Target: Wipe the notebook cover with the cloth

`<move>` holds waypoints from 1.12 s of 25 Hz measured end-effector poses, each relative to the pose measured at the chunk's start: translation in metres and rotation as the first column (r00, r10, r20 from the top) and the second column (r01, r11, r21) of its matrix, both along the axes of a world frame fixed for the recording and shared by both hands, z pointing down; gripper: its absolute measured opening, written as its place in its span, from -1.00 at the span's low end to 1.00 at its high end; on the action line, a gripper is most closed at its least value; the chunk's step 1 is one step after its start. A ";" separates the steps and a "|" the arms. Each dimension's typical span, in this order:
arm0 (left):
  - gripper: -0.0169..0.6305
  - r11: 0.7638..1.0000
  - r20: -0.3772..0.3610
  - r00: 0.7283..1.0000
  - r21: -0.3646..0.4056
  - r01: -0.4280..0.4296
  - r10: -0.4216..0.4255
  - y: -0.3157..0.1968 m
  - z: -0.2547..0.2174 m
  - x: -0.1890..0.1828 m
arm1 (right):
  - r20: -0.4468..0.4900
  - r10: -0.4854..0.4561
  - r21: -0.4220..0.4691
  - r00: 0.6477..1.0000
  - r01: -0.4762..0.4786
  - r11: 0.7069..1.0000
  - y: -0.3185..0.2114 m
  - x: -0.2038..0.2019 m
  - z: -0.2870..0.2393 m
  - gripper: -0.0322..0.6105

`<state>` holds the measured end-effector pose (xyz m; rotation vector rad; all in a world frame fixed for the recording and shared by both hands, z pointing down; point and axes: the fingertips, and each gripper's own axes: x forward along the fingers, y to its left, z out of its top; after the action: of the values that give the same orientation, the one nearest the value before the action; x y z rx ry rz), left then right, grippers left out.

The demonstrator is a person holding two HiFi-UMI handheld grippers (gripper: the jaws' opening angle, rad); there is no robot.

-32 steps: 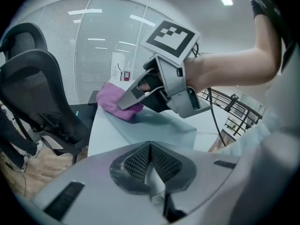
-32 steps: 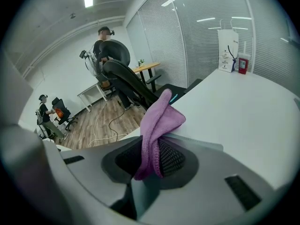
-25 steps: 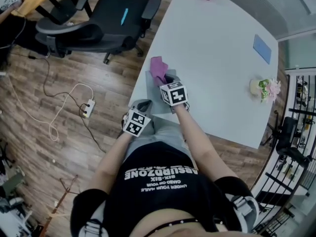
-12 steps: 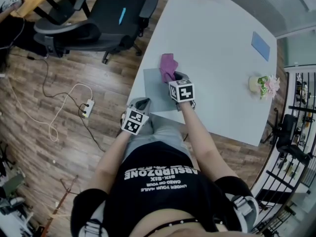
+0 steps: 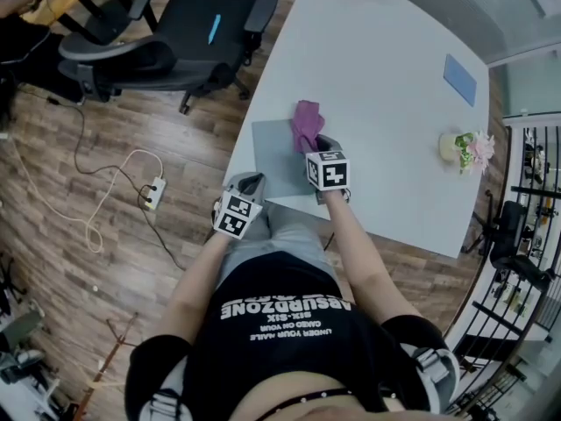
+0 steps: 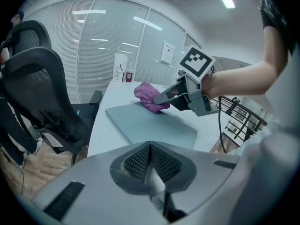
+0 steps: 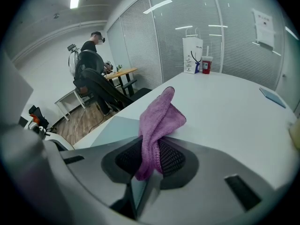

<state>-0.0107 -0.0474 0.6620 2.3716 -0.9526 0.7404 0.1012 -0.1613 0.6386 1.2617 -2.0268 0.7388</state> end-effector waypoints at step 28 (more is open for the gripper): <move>-0.90 1.000 0.006 1.000 0.017 0.005 -0.005 0.001 -0.001 0.001 | 0.055 -0.075 -0.073 0.996 0.079 0.994 0.025 -0.043 0.003 -0.60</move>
<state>-0.0095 -0.0467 0.6609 2.3817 -0.9709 0.7410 0.0583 -0.1364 0.6418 1.1256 -2.0574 0.8115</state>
